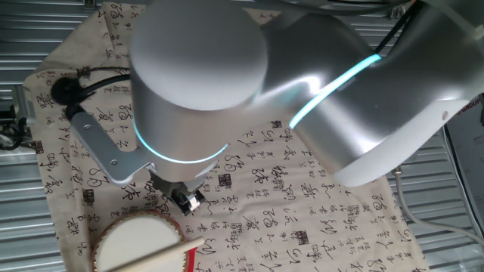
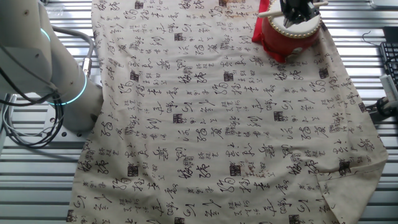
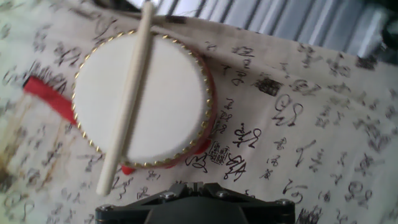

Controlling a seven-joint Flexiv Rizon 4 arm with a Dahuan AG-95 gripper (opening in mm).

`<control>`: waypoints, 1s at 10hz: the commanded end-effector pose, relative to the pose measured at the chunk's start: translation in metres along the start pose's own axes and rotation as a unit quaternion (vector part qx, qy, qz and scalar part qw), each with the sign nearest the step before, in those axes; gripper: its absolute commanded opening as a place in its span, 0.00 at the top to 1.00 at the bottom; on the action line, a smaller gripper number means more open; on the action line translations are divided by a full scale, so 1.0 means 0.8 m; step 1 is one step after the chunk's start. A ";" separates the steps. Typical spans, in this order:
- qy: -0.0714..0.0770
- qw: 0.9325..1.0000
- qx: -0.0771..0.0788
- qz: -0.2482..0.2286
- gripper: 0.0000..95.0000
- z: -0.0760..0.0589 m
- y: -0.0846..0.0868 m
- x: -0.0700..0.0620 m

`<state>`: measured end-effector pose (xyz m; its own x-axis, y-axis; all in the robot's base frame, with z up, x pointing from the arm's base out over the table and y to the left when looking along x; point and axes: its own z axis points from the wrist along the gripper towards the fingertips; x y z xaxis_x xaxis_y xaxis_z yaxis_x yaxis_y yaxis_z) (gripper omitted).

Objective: Play the drum

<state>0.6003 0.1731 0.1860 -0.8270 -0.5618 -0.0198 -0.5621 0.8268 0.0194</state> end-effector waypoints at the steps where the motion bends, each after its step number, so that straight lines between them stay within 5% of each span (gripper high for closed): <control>1: -0.001 1.000 0.001 0.015 1.00 0.000 0.000 0.001; 10: -0.001 0.999 0.001 0.034 1.00 0.000 0.019 -0.008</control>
<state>0.5967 0.1932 0.1869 -0.8611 -0.5081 -0.0205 -0.5084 0.8610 0.0153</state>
